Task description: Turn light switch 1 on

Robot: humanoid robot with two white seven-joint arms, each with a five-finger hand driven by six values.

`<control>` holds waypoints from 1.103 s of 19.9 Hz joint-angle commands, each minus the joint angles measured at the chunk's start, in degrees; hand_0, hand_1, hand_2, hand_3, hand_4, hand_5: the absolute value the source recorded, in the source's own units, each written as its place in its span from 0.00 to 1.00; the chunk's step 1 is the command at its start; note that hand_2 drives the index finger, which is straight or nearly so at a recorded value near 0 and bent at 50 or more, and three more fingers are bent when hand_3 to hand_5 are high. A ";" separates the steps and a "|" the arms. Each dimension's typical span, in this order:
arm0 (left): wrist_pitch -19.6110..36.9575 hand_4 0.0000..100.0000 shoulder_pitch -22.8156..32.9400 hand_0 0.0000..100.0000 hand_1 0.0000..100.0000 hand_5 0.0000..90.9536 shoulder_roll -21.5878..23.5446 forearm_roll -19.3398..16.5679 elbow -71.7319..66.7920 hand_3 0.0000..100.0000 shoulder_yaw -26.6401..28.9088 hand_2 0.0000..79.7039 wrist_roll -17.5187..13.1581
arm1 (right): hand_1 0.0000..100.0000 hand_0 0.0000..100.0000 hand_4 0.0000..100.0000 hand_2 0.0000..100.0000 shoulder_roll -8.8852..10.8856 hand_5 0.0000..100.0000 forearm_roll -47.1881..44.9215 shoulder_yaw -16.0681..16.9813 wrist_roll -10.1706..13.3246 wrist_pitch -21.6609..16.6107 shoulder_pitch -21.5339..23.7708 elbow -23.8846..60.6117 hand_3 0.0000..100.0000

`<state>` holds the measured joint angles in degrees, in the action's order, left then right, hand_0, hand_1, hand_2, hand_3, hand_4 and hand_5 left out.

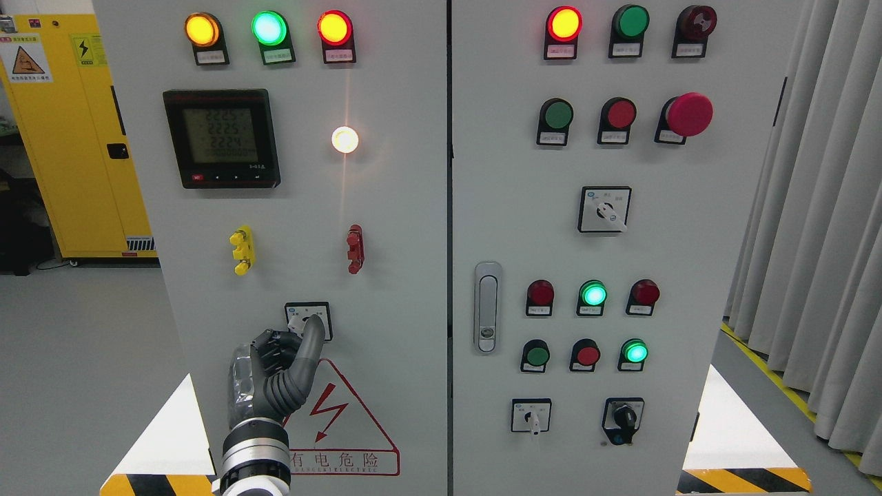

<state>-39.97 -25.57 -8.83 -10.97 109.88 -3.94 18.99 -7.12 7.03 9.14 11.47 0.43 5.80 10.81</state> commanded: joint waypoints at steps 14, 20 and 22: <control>2.52 0.89 1.57 0.05 0.45 0.90 0.22 1.74 0.68 0.89 -0.02 0.79 2.45 | 0.50 0.00 0.00 0.04 0.00 0.00 0.00 0.00 -0.05 0.01 0.00 0.00 0.00; 3.84 0.90 3.33 0.02 0.45 0.90 0.39 3.23 1.56 0.89 -0.02 0.81 4.29 | 0.50 0.00 0.00 0.04 0.00 0.00 0.00 0.00 -0.05 0.01 0.00 0.00 0.00; 5.94 0.90 4.99 0.02 0.45 0.90 0.48 3.41 1.65 0.89 -0.02 0.81 4.56 | 0.50 0.00 0.00 0.04 0.00 0.00 0.00 0.00 -0.05 0.01 0.00 0.00 0.00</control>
<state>-35.89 -22.87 -8.63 -8.34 110.76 -3.96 22.92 -7.12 7.03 9.14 11.47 0.43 5.80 10.81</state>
